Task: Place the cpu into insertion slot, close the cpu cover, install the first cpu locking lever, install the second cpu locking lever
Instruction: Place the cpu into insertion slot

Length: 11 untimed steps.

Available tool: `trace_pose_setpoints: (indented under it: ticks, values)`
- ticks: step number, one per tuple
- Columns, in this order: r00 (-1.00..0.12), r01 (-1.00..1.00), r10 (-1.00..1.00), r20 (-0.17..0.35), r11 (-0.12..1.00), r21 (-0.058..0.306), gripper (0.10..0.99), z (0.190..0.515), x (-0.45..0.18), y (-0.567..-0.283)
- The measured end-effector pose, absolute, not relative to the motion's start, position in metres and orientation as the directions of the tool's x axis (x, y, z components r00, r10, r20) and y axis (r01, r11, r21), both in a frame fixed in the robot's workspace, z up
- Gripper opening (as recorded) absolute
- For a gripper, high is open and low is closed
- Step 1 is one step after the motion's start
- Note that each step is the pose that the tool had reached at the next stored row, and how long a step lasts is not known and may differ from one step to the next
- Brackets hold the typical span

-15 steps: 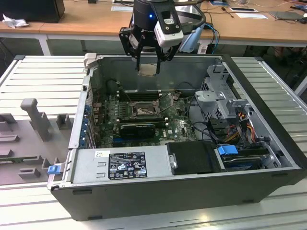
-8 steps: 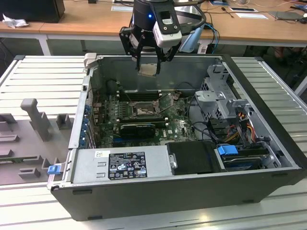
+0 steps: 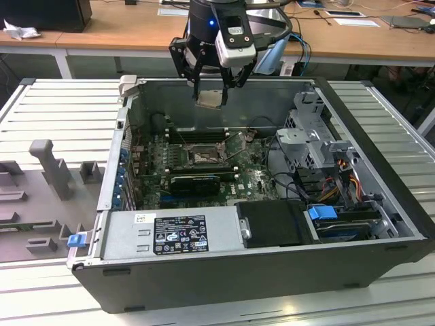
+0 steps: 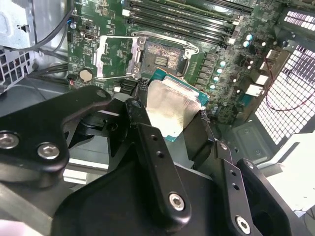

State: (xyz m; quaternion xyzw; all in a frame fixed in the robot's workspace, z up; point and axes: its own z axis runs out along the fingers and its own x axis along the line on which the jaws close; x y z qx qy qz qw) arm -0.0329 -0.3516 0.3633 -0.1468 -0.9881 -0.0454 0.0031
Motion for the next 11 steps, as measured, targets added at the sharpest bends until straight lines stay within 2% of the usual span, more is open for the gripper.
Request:
trace_pose_setpoints:
  ticks: [11]
  values:
    - [-0.938, 0.347, 0.346, 0.019, 0.934, 0.089, 0.533, 0.3632, -0.0329, -0.3516]
